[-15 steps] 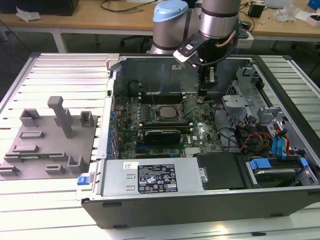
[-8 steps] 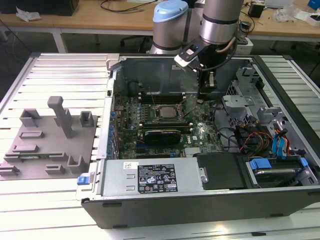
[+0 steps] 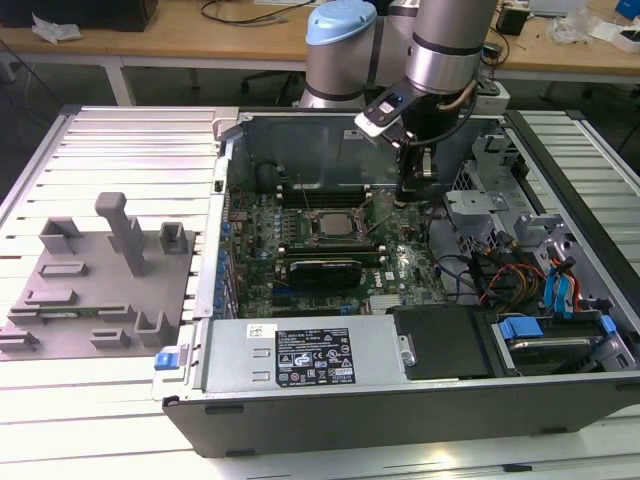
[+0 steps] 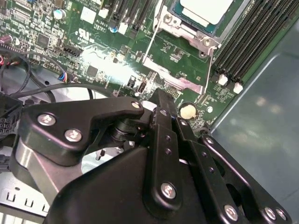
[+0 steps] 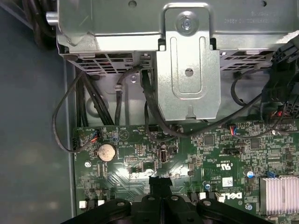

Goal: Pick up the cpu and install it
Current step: 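Close the cpu cover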

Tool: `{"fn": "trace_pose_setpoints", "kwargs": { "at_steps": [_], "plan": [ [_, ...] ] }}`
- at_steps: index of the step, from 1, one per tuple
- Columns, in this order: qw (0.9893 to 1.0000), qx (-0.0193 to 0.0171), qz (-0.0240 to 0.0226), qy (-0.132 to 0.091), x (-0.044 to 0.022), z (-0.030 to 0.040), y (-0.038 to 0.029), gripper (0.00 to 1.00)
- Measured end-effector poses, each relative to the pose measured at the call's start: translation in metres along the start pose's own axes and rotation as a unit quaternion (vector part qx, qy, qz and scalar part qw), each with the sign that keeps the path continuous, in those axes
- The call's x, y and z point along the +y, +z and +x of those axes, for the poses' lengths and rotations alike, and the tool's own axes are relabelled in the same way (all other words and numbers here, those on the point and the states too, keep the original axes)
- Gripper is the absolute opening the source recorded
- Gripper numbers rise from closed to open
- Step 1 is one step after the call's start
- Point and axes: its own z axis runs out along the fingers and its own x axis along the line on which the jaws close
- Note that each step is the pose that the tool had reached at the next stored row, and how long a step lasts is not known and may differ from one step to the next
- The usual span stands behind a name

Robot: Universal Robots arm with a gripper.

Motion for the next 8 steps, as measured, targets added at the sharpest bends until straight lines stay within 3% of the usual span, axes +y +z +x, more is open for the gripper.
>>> {"fn": "trace_pose_setpoints", "kwargs": {
  "at_steps": [8],
  "plan": [
    [1.0, 0.0002, 0.0001, 0.0, 0.0002, 0.0006, 0.0115, 0.11]
  ]
}}
